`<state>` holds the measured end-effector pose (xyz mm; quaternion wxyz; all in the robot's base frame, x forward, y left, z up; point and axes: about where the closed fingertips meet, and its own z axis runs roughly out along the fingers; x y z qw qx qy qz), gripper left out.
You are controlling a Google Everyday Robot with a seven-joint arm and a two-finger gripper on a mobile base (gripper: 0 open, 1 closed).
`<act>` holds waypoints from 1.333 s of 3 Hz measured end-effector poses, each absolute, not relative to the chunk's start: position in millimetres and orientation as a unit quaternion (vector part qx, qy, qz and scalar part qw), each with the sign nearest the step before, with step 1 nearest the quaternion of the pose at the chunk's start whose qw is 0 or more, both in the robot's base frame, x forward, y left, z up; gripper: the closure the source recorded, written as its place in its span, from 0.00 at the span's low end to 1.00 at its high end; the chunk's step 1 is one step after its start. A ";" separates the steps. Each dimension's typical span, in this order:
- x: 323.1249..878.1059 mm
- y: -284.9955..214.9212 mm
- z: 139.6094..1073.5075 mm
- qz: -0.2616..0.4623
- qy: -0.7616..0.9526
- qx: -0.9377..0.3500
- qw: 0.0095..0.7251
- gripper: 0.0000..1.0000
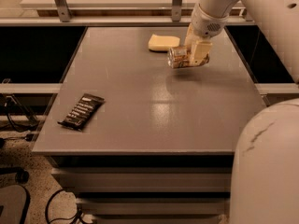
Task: Move orange can near rxbar chocolate
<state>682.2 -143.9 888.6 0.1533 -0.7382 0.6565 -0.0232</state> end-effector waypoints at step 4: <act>578.7 -49.9 917.0 0.060 0.489 -0.852 0.176 1.00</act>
Offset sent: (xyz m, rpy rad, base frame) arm -0.1279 0.0879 0.0391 0.0817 0.0870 0.4791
